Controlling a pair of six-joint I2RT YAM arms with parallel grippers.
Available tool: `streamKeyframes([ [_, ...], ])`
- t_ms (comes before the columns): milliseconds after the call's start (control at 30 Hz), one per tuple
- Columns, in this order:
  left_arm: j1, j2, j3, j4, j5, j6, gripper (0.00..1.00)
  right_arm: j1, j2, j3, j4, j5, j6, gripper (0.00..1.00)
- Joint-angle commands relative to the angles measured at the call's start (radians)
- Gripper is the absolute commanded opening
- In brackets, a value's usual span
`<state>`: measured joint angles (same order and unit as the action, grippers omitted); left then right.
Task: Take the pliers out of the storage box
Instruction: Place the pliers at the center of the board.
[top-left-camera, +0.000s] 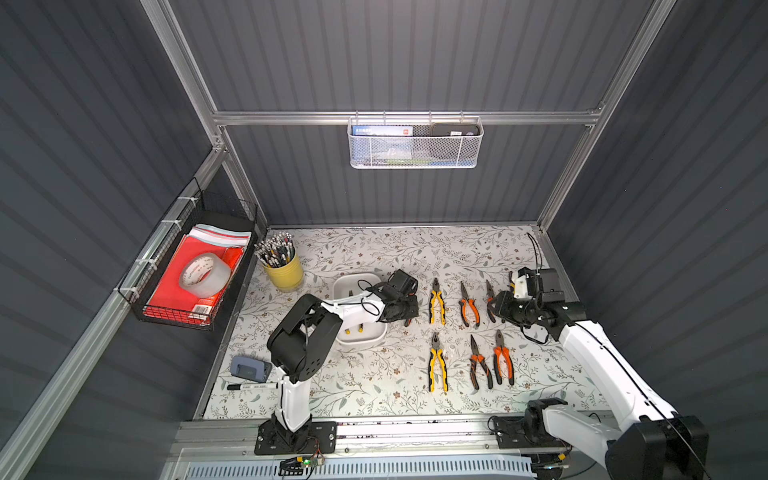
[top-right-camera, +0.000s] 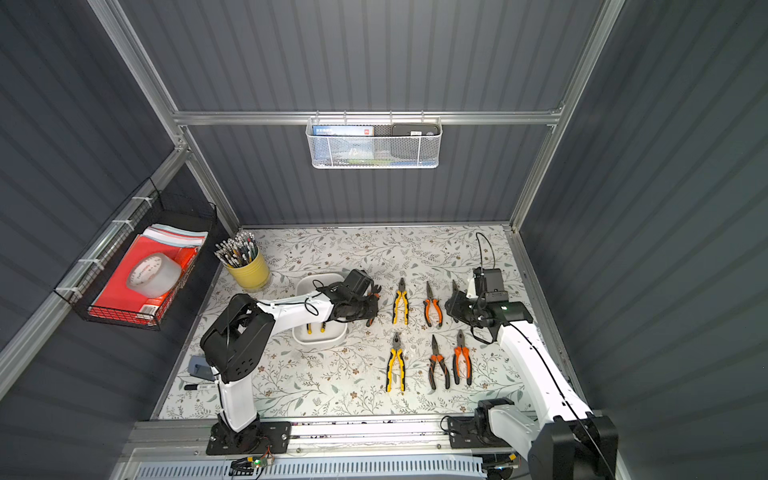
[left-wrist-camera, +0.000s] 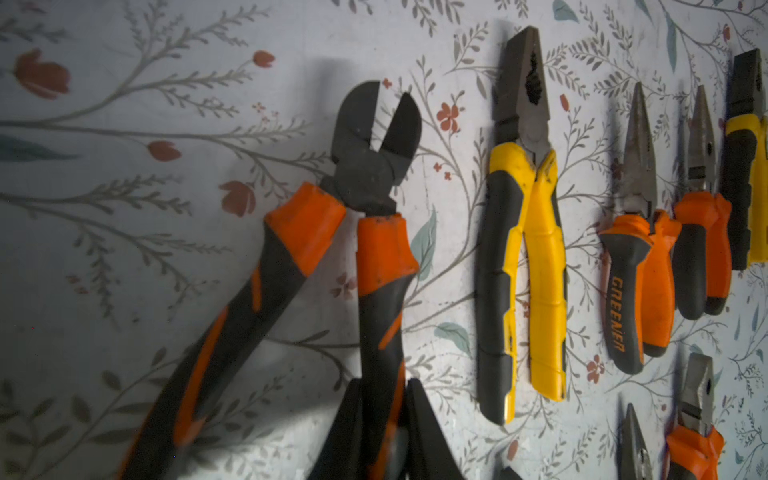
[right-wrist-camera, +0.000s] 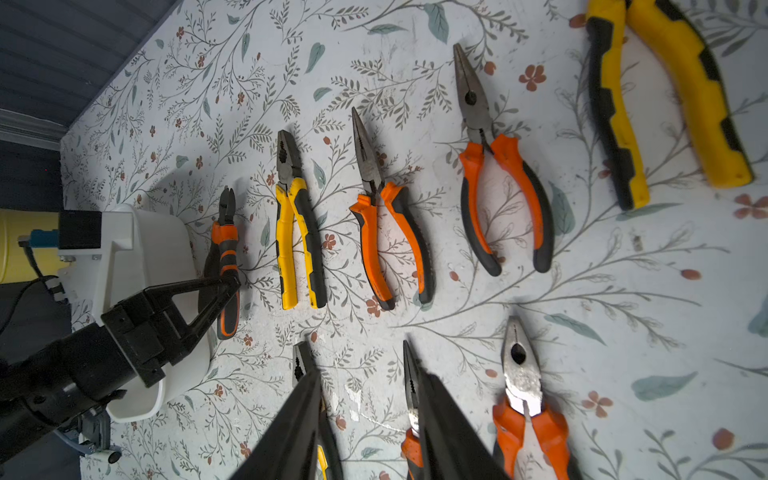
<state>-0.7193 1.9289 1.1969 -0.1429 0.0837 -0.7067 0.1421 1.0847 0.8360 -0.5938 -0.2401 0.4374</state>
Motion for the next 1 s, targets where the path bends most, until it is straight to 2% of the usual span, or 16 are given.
streamKeyframes([
  [0, -0.002, 0.052, 0.022, 0.041, 0.032, 0.025, 0.00, 0.002, -0.015, -0.012, -0.020, 0.017, -0.012, 0.46],
  [33, 0.000, 0.058, 0.029, 0.038, 0.025, 0.018, 0.02, 0.002, -0.014, -0.012, -0.022, 0.015, -0.016, 0.46],
  [67, 0.000, 0.065, 0.037, 0.034, 0.018, 0.012, 0.09, 0.002, -0.012, -0.012, -0.023, 0.015, -0.018, 0.47],
  [133, 0.004, 0.078, 0.055, 0.017, -0.008, 0.001, 0.37, 0.002, -0.009, -0.011, -0.027, 0.013, -0.022, 0.49],
  [167, 0.006, 0.084, 0.063, 0.007, -0.022, -0.005, 0.42, 0.002, -0.008, -0.011, -0.031, 0.012, -0.025, 0.49],
  [233, 0.009, 0.090, 0.064, -0.014, -0.047, -0.005, 0.48, 0.002, -0.008, -0.011, -0.034, 0.010, -0.029, 0.50],
  [367, 0.011, 0.079, 0.123, -0.061, -0.100, 0.010, 0.52, 0.002, -0.008, -0.008, -0.043, 0.010, -0.040, 0.52],
  [500, 0.010, 0.058, 0.176, -0.138, -0.151, 0.095, 0.57, 0.002, 0.004, -0.004, -0.054, 0.014, -0.039, 0.60],
  [633, 0.011, 0.031, 0.221, -0.239, -0.212, 0.117, 0.72, 0.002, 0.017, -0.005, -0.066, 0.031, -0.035, 0.66],
  [867, 0.011, 0.005, 0.252, -0.291, -0.229, 0.252, 0.88, 0.002, 0.021, -0.008, -0.071, 0.036, -0.033, 0.69],
  [900, 0.011, 0.008, 0.253, -0.296, -0.228, 0.272, 0.91, 0.002, 0.023, -0.006, -0.075, 0.040, -0.033, 0.70],
  [933, 0.011, 0.016, 0.255, -0.304, -0.224, 0.291, 0.99, 0.002, 0.024, -0.005, -0.079, 0.042, -0.036, 0.71],
  [967, 0.011, 0.026, 0.260, -0.317, -0.218, 0.304, 0.99, 0.002, 0.026, -0.003, -0.084, 0.048, -0.037, 0.71],
])
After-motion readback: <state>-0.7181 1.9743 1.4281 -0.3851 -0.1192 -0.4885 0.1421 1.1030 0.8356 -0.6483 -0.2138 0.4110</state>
